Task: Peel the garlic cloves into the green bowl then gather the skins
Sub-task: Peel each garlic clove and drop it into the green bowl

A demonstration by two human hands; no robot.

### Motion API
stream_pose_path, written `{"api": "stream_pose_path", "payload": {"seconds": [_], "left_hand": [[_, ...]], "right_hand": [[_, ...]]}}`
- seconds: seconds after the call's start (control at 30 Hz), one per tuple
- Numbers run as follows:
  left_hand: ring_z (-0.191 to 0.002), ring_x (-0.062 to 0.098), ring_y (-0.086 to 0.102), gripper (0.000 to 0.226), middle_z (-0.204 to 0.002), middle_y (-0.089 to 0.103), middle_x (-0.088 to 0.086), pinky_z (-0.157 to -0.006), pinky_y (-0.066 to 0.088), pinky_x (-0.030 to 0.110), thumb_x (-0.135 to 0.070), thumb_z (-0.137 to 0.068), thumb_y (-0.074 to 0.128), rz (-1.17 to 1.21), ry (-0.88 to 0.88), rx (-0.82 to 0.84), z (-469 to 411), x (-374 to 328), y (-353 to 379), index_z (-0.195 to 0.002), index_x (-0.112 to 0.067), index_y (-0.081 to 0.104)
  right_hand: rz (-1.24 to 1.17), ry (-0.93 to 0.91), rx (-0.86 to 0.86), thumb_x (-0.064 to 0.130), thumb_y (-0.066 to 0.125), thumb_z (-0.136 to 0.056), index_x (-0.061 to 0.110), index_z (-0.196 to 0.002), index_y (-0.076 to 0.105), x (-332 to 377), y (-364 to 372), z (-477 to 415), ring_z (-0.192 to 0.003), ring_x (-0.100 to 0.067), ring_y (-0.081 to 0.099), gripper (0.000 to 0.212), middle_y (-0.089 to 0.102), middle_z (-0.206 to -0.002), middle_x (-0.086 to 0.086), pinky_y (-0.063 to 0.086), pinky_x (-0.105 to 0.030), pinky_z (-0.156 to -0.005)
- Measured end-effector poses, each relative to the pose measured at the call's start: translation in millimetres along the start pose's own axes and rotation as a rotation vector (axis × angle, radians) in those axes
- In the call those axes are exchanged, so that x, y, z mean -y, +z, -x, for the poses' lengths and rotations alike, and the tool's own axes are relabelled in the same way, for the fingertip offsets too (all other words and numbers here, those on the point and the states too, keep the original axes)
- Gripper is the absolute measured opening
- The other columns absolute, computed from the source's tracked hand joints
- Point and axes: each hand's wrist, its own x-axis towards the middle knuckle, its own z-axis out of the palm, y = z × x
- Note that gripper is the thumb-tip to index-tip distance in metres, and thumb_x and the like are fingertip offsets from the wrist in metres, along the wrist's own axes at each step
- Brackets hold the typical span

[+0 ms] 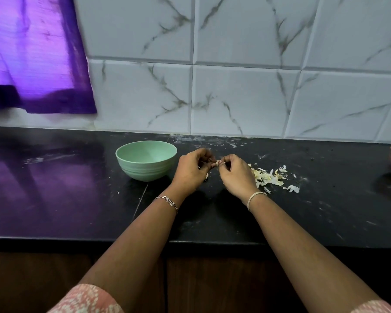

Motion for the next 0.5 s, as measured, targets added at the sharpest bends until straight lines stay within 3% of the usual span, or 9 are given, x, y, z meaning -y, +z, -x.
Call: {"api": "stream_pose_path", "payload": {"seconds": [0.17,0.27,0.33,0.4,0.47,0.5], "left_hand": [[-0.066,0.019,0.065,0.014,-0.075,0.067,-0.009,-0.058,0.051,0.018,-0.006,-0.083,0.072,0.031,0.010,-0.033,-0.2,-0.5,0.1,-0.084,-0.019,0.065],[-0.074,0.015,0.067,0.015,-0.078,0.067,-0.008,-0.059,0.048,0.020,-0.008,-0.084,0.071,0.157,-0.044,-0.075,-3.7,1.5,-0.5,-0.086,-0.021,0.063],[-0.080,0.018,0.066,0.020,-0.083,0.066,-0.003,-0.068,0.054,0.030,-0.007,-0.086,0.070,0.262,-0.089,-0.071,-5.9,3.3,-0.8,-0.097,-0.022,0.063],[-0.085,0.033,0.068,0.027,-0.086,0.065,0.003,-0.080,0.057,0.042,-0.007,-0.089,0.065,0.326,-0.124,-0.044,-7.2,4.5,-1.2,-0.103,-0.030,0.064],[-0.082,0.038,0.068,0.025,-0.079,0.065,0.000,-0.074,0.058,0.041,-0.007,-0.093,0.060,0.354,-0.150,-0.022,-6.6,4.9,-1.7,-0.098,-0.030,0.068],[-0.075,0.033,0.067,0.023,-0.072,0.063,-0.004,-0.069,0.056,0.036,-0.007,-0.095,0.058,0.360,-0.165,-0.014,-5.8,4.9,-2.1,-0.096,-0.027,0.069]], "right_hand": [[0.068,0.033,-0.018,0.028,0.047,-0.097,0.016,-0.111,0.058,-1.8,-0.6,-0.9,-0.108,-0.026,0.057,0.022,0.063,-0.114,-0.004,0.039,-0.043,-0.099],[0.077,0.069,-0.073,0.028,0.049,-0.097,0.017,-0.109,0.060,-7.8,-2.3,-3.6,-0.107,-0.026,0.058,0.020,0.063,-0.115,-0.004,0.043,-0.043,-0.097],[0.153,0.062,-0.132,0.028,0.052,-0.095,0.021,-0.105,0.064,-10.9,-5.3,-4.2,-0.106,-0.025,0.059,0.017,0.064,-0.111,0.000,0.042,-0.040,-0.094],[0.277,0.028,-0.215,0.032,0.054,-0.094,0.027,-0.103,0.067,-13.6,-10.0,-4.0,-0.107,-0.022,0.057,0.016,0.062,-0.111,0.004,0.037,-0.038,-0.092],[0.378,0.015,-0.272,0.033,0.056,-0.094,0.030,-0.104,0.069,-17.1,-16.1,-4.7,-0.110,-0.020,0.054,0.017,0.058,-0.114,0.004,0.034,-0.037,-0.092],[0.404,0.029,-0.287,0.032,0.056,-0.093,0.030,-0.103,0.070,-19.0,-19.3,-5.6,-0.111,-0.020,0.053,0.017,0.058,-0.115,0.004,0.033,-0.036,-0.092]]}}
